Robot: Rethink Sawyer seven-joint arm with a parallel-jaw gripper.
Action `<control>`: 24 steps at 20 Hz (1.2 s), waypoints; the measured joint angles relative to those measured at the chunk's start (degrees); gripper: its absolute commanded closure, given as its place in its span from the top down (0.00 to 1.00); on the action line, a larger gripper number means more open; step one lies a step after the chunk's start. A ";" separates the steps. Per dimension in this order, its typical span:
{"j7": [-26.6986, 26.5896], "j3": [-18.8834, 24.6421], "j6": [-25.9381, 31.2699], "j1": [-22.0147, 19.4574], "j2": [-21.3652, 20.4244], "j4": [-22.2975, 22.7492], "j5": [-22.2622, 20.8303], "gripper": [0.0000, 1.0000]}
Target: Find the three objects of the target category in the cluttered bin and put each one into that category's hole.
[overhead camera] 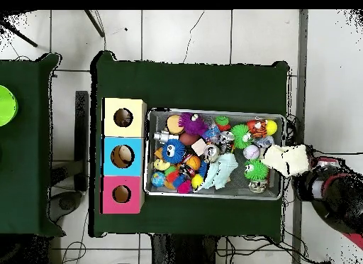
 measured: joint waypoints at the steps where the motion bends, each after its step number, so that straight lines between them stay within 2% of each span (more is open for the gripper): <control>1: 0.00 0.02 -0.28 0.64 -0.06 0.09 -0.01 0.00; 9: 0.00 0.95 -0.58 4.43 -3.67 4.39 2.42 0.00; 17: 0.00 0.88 -0.31 11.79 -9.17 10.25 7.19 0.00; 24: 0.00 0.75 2.95 11.86 -13.10 13.16 8.36 0.00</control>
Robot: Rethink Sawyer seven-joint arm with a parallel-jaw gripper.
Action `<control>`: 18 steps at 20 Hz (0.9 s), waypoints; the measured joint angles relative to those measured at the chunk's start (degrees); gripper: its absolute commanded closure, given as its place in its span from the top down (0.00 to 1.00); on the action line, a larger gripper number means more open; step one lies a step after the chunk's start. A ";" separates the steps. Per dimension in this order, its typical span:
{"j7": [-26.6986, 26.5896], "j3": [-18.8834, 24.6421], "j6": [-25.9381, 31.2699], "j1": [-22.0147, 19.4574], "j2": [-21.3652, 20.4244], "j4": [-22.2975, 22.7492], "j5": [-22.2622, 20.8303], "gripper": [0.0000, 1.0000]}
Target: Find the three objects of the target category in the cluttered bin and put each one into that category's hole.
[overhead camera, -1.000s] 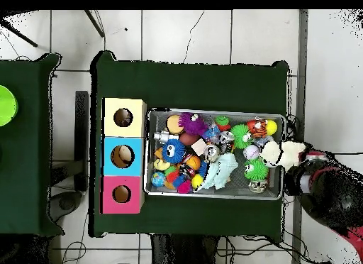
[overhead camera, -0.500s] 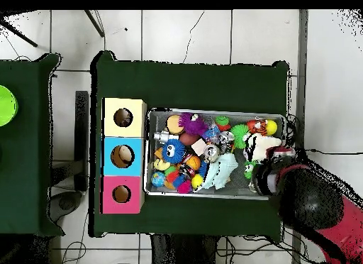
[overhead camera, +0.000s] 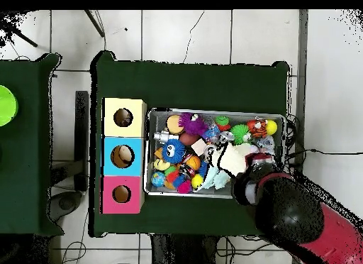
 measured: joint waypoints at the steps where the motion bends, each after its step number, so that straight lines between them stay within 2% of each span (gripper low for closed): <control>1: 0.00 0.02 0.92 -0.79 -0.32 0.03 -0.01 0.00; 9: 0.00 0.10 8.91 -10.10 -1.01 -1.00 -1.97 0.00; 13: -0.01 -0.51 14.50 -12.16 -3.62 -1.00 -3.90 0.00; 18: -0.01 -1.17 19.52 -11.94 -8.87 -0.99 -5.63 0.00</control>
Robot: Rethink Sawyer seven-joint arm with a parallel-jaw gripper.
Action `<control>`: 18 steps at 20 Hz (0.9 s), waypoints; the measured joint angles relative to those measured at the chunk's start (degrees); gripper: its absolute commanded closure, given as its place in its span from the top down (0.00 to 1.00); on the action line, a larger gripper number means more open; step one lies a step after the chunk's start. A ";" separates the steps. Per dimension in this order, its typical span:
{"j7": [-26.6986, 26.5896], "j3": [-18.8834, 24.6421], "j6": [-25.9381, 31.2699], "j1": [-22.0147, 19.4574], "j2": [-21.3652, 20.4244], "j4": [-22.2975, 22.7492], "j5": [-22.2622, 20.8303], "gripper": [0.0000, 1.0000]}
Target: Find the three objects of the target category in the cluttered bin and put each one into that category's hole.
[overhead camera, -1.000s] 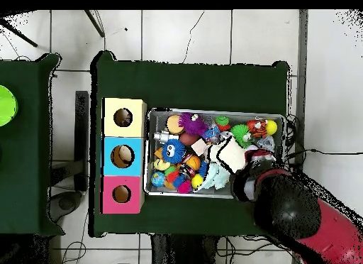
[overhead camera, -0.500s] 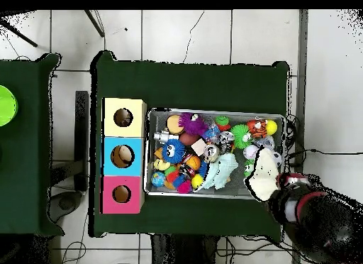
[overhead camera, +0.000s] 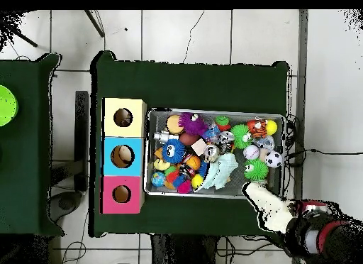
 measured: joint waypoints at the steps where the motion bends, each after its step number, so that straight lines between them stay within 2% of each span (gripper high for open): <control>1: 0.00 -0.10 0.55 0.12 -0.83 0.00 -0.01 0.00; 8: -0.07 -2.04 2.14 1.38 -9.01 1.61 0.02 0.00; 14: -2.03 -2.44 2.10 0.58 -12.04 2.36 0.01 0.00; 18: -5.93 -3.53 2.12 -0.90 -14.07 2.70 0.01 0.00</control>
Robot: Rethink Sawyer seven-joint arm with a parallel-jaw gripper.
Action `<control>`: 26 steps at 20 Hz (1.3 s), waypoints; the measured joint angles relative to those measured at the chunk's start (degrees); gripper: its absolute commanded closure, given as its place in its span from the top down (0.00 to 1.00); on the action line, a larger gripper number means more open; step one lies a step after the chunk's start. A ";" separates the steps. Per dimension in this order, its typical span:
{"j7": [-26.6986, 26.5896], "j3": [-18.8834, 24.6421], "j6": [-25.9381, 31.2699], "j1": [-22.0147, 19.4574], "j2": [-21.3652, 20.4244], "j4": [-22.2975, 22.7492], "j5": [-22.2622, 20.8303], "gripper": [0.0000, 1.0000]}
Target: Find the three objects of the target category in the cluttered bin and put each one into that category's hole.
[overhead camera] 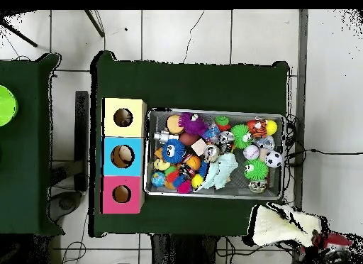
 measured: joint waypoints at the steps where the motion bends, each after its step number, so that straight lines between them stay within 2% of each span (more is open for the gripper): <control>1: -2.53 -1.32 0.26 -0.84 -1.49 -0.01 0.00 0.00; 8: -9.24 -5.38 0.89 -2.00 -5.60 0.01 0.16 0.00; 9: -10.74 -6.39 0.90 -2.01 -6.36 0.00 0.18 1.00; 19: -11.86 -8.84 0.90 -1.64 -7.62 -0.81 -0.09 1.00; 26: -11.86 -9.36 0.91 1.35 -7.69 -1.35 -0.11 1.00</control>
